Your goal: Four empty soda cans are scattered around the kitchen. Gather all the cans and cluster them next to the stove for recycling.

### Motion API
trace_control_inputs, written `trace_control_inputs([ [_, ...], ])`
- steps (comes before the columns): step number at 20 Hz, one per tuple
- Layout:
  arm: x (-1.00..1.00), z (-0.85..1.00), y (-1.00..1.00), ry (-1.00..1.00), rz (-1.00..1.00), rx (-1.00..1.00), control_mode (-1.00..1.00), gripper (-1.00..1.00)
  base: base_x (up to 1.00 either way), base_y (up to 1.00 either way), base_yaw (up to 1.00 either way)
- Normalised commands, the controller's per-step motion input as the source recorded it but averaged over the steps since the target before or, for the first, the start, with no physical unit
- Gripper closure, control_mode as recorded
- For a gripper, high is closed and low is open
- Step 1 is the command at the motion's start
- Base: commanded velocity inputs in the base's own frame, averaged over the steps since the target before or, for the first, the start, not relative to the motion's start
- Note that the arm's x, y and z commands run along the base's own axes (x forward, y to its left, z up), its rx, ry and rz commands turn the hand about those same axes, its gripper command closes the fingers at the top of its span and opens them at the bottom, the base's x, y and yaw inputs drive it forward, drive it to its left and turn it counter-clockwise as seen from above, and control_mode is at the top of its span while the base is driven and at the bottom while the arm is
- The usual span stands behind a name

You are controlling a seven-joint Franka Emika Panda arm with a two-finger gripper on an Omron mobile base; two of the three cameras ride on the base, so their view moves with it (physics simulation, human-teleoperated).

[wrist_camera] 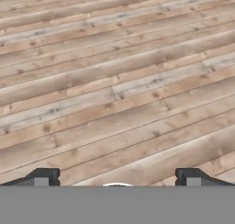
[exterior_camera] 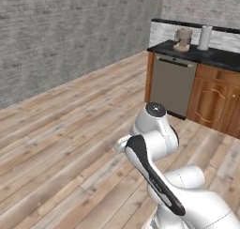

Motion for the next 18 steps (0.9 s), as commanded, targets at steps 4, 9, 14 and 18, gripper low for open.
trace_control_inputs([
  [4,0.0,0.0,0.0,0.0,0.0,0.0,1.0,-1.0,0.69,0.08,-0.01],
  [9,0.0,0.0,0.0,0.0,0.0,0.0,1.0,-1.0,0.7,0.05,-0.02],
  [14,0.0,0.0,0.0,0.0,0.0,0.0,1.0,-1.0,0.7,0.04,0.0],
  [18,0.0,0.0,0.0,0.0,0.0,0.0,1.0,-1.0,0.7,0.04,0.0],
])
